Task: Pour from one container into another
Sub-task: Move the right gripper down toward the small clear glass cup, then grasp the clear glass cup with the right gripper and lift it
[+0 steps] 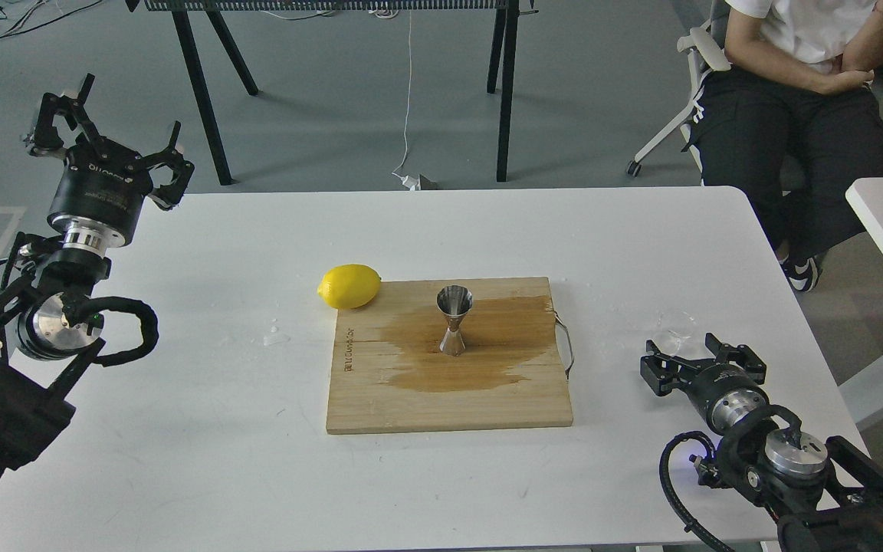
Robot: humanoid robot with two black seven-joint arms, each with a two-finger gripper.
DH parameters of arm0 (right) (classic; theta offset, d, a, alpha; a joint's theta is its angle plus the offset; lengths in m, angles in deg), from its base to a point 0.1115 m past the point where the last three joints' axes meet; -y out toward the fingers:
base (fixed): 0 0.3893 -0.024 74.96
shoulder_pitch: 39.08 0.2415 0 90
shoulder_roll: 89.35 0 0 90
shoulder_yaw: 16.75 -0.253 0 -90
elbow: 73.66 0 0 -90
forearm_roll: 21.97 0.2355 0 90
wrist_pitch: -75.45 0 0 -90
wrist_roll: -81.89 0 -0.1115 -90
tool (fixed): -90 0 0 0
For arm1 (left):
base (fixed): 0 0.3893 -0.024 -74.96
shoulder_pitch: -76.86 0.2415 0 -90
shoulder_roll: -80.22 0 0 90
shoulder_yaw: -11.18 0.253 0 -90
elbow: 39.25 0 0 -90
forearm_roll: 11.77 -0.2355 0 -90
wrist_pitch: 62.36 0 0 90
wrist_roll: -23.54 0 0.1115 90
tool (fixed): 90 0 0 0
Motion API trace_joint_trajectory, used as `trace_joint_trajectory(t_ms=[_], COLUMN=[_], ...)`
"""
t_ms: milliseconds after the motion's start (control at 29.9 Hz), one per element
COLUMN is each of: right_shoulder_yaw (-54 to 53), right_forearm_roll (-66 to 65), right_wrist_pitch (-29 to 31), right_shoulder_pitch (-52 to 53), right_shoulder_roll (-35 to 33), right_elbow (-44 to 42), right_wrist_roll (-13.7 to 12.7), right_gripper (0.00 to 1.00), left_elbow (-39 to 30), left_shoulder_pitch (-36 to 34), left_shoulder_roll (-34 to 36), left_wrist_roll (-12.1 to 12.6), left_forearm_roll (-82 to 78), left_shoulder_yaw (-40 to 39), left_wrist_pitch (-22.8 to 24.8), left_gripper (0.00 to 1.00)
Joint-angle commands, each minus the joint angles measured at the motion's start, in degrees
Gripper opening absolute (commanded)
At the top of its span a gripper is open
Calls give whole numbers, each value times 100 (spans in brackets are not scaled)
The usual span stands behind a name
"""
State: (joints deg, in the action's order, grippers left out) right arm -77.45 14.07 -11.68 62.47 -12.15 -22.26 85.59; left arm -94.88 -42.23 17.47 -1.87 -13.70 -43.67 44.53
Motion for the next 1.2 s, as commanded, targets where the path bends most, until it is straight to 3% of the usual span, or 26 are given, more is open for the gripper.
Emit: trace_joint_trajectory(t_ms=[0, 368, 735, 1170], right_shoulder_yaw=[-4, -4, -30, -4], right_forearm_roll=[-1, -1, -1, -18], right_wrist_pitch=[3, 3, -6, 249], right_shoulder_pitch=[40, 172, 207, 216], right_shoulder_roll=[32, 32, 32, 14], right_elbow=[-51, -60, -183, -16], right_wrist_roll=[-28, -45, -37, -54], right_gripper=[87, 76, 52, 42], left_elbow=[0, 0, 0, 0], left_shoulder_pitch=[0, 0, 0, -62], left_shoulder_roll=[-1, -1, -1, 43], left_wrist_roll=[-8, 1, -8, -8], left_forearm_roll=[0, 0, -9, 0], left_shoulder_yaw=[0, 0, -26, -70], left_wrist_pitch=[-2, -2, -20, -99], left_gripper=[100, 100, 100, 100])
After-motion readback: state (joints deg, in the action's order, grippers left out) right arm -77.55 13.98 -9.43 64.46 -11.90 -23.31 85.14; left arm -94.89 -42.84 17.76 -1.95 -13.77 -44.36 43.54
